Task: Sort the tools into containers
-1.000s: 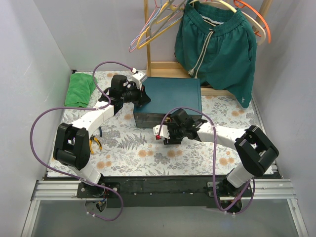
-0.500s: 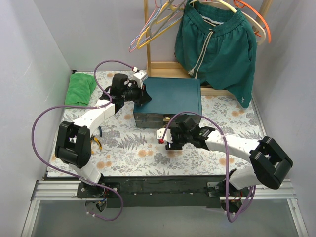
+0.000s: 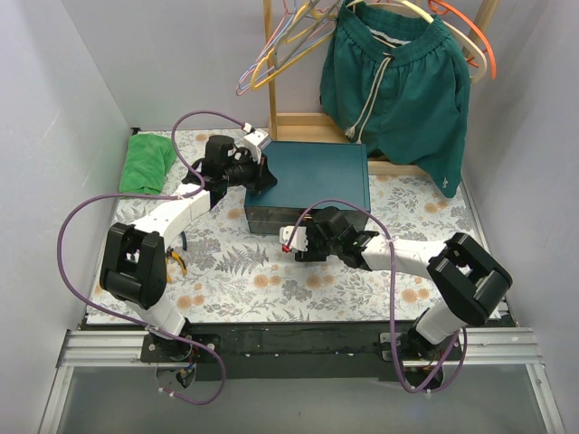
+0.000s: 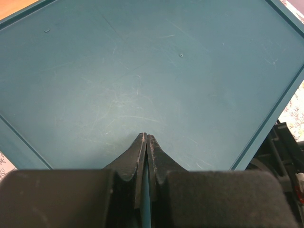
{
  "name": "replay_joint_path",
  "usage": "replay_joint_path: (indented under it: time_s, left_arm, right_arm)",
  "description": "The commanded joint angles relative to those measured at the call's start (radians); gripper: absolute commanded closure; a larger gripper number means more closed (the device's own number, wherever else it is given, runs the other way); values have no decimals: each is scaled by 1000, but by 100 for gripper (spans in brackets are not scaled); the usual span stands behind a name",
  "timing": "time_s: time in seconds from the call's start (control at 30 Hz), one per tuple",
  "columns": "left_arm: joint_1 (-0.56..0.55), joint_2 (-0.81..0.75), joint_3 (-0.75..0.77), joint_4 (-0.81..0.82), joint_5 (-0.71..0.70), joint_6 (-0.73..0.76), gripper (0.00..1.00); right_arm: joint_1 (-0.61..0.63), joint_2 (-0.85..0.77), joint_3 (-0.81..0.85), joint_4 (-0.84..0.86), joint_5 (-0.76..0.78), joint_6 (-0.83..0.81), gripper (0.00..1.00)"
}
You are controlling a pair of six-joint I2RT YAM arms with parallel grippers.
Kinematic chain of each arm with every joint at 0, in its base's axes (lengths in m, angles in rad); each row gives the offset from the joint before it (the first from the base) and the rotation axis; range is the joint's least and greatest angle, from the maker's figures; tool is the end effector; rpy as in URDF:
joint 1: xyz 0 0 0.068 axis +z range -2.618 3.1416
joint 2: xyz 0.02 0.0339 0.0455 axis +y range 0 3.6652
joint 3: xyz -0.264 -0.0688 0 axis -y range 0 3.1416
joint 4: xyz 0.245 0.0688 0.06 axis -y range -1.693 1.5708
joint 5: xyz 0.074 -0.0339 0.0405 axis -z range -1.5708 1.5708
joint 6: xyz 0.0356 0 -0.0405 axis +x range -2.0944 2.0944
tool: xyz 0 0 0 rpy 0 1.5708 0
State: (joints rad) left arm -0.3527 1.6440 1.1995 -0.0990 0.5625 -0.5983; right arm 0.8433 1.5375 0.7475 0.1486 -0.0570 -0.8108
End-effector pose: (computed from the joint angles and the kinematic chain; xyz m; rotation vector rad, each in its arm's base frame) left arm 0.3457 -0.1475 0.2718 0.0868 2.2387 -1.1390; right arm 0.2073 0.2359 0.1800 -1.6493 1.4743 0.0811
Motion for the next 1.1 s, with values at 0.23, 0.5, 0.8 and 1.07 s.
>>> replay_joint_path:
  time_s: [0.23, 0.5, 0.8, 1.07]
  left_arm:
    - [-3, 2, -17, -96, -18, 17, 100]
    - [-3, 56, 35, -122, -3, -9, 100]
    - [-3, 22, 84, -104, 2, -37, 99]
    - [9, -140, 255, -229, -298, -74, 27]
  right_arm:
    - [-1, 29, 85, -328, -320, -71, 44]
    - [126, -115, -38, -576, -408, -156, 46]
    - [229, -232, -65, -707, -449, -191, 46]
    - [203, -298, 191, -1140, -443, -399, 41]
